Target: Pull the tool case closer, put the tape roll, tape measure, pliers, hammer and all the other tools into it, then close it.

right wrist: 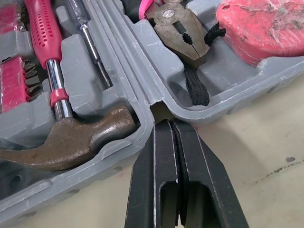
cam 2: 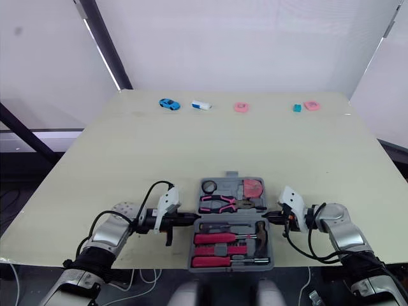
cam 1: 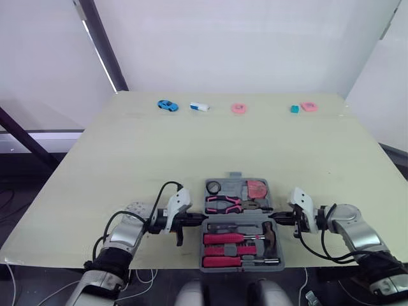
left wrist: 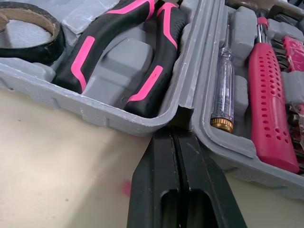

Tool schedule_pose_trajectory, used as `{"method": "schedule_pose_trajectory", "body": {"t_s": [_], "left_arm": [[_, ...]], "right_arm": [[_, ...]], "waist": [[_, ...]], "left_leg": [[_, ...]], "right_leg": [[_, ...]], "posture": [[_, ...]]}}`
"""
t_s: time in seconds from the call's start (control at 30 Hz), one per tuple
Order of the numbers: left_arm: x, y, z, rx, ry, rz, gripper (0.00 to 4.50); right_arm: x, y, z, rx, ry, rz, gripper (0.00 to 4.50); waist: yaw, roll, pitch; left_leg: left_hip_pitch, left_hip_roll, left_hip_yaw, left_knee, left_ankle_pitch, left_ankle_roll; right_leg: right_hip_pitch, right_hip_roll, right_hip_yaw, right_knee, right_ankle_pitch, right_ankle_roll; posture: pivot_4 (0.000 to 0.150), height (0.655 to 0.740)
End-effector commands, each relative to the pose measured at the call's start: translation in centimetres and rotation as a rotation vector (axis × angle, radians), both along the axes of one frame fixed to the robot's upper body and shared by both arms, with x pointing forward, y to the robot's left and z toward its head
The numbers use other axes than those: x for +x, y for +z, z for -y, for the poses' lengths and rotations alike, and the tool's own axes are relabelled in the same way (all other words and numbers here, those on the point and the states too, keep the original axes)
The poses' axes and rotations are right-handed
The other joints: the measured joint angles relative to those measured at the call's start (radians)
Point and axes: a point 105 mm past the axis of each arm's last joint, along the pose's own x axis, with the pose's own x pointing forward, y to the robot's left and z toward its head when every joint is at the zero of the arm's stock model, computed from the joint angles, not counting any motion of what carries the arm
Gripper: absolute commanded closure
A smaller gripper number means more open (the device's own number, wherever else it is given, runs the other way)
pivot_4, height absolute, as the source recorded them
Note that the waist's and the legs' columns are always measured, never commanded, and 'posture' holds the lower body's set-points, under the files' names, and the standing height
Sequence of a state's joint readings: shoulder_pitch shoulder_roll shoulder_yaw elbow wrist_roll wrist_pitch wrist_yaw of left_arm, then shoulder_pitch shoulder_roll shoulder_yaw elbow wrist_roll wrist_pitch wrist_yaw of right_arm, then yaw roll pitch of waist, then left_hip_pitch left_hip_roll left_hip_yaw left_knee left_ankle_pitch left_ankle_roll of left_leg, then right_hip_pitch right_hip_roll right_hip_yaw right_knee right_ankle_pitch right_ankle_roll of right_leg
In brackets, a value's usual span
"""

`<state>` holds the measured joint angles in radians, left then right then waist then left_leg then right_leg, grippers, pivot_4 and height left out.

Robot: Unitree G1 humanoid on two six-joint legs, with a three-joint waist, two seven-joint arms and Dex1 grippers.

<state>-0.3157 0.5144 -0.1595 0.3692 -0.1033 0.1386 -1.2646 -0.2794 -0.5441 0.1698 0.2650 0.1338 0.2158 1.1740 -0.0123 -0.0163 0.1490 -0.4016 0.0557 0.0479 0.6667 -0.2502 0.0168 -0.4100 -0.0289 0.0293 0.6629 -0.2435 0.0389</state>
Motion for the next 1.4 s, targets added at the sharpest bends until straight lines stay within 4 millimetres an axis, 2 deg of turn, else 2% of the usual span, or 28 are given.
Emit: {"method": "schedule_pose_trajectory", "body": {"t_s": [0.03,0.3,1.03,1.4], "left_arm": [[-0.5,-0.7,1.2,-0.012,-0.032,-0.021,4.5],[2.0,0.5,1.1,-0.058,0.078,0.033,4.5],[2.2,0.2,0.2,-0.035,0.09,0.036,4.5],[2.5,0.3,0.1,-0.032,0.091,0.038,4.5]], "right_arm": [[-0.6,0.0,-1.6,0.031,0.06,0.001,4.47],[0.1,0.4,-1.7,0.046,0.04,0.034,4.47],[2.4,1.5,-2.1,0.075,-0.022,0.149,4.47],[2.1,1.2,-2.2,0.07,-0.013,0.132,4.47]], "waist": [[0.0,0.0,0.0],[0.003,0.0,0.0],[-0.002,0.0,0.0],[-0.002,0.0,0.0]], "left_leg": [[0.0,0.0,0.0,0.0,0.0,0.0],[0.0,0.0,0.0,0.001,0.0,0.0],[0.002,0.0,0.0,0.002,0.0,0.0],[0.002,0.0,0.0,0.002,0.0,0.0]], "right_leg": [[0.0,0.0,0.0,0.0,0.0,0.0],[0.0,0.0,0.0,0.001,0.0,0.0],[0.001,0.0,0.001,0.002,0.0,0.0],[0.0,0.0,0.001,0.002,0.0,0.0]], "posture": [[0.15,0.74],[0.15,0.74],[0.15,0.74],[0.15,0.74]]}}
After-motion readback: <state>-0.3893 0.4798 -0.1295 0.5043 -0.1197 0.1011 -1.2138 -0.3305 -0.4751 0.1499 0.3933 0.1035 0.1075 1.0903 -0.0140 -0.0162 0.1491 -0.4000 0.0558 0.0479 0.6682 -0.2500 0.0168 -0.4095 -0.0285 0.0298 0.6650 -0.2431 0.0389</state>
